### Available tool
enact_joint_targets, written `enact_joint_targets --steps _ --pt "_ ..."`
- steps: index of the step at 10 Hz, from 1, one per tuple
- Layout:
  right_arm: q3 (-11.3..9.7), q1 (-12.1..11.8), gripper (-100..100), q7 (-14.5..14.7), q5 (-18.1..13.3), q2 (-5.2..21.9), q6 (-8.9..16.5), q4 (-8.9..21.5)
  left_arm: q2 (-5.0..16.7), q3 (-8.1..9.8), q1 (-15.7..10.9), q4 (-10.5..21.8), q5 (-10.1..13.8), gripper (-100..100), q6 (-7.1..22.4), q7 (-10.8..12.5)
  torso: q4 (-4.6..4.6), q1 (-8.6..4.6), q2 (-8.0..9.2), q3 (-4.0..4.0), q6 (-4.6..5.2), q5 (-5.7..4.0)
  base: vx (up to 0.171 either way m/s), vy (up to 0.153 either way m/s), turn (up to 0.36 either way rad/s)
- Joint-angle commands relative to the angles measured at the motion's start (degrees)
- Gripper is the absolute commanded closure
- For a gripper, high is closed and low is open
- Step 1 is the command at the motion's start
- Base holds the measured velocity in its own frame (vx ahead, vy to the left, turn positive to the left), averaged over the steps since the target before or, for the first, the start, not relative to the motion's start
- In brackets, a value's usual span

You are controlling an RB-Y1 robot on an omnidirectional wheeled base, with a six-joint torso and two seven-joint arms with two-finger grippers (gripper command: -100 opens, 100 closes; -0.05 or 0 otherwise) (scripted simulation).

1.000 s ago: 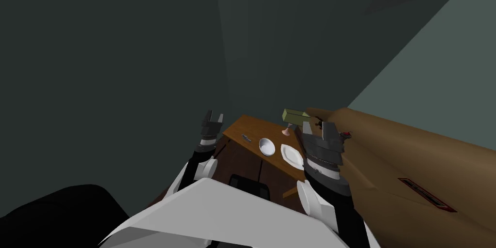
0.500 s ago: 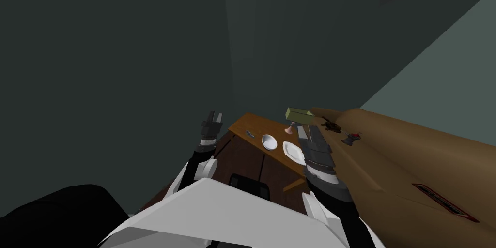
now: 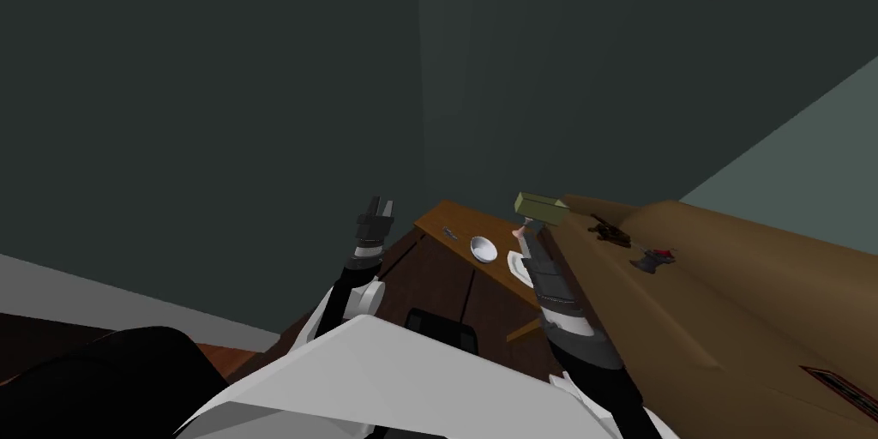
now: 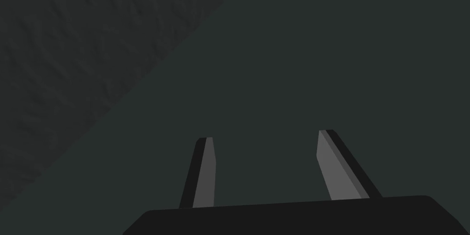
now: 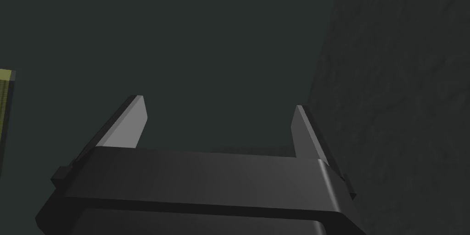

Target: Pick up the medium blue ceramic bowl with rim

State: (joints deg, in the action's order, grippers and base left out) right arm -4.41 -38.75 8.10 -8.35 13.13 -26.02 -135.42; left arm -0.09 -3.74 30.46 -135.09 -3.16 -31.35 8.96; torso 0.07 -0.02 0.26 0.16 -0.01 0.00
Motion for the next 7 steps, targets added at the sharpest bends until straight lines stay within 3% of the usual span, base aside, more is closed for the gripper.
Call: enact_joint_targets --steps 1,3,4,5,6,7 --pt "-0.12 -0.60 -100 0.34 -0.34 0.89 1.60 -0.11 0.00 0.00 0.00 0.00 0.00 0 0.00 0.00 0.00 0.00 0.00 0.00 0.00 0.00 -0.038 0.019 0.087" --pt "-0.85 -4.09 -100 1.81 -1.97 4.54 5.18 0.50 0.00 0.00 0.00 0.00 0.00 0 0.00 0.00 -0.02 0.01 -0.09 -0.05 0.00 0.00 -0.053 0.029 0.259" --pt "-0.85 -4.09 -100 1.81 -1.97 4.62 5.86 0.50 0.00 0.00 0.00 0.00 0.00 0 0.00 0.00 -0.01 0.03 -0.03 -0.02 -0.01 0.01 -0.044 0.024 0.077" --pt "-1.26 -5.88 -100 2.57 -2.90 6.64 8.20 0.93 0.00 0.01 0.01 0.00 0.00 0 0.00 0.00 -0.01 0.01 -0.08 -0.04 0.03 0.00 -0.027 0.038 0.198" --pt "-1.26 -5.88 -100 2.57 -2.90 6.64 8.20 0.93 0.00 0.00 0.00 0.00 0.00 0 0.00 0.00 -0.03 0.03 -0.14 -0.08 -0.01 0.00 -0.013 0.026 0.102" --pt "-1.69 -7.68 -100 3.34 -3.89 8.75 10.66 1.45 0.00 0.01 0.01 0.00 0.00 0 0.00 0.00 -0.03 0.01 -0.18 -0.10 0.04 0.01 -0.007 0.026 0.186"
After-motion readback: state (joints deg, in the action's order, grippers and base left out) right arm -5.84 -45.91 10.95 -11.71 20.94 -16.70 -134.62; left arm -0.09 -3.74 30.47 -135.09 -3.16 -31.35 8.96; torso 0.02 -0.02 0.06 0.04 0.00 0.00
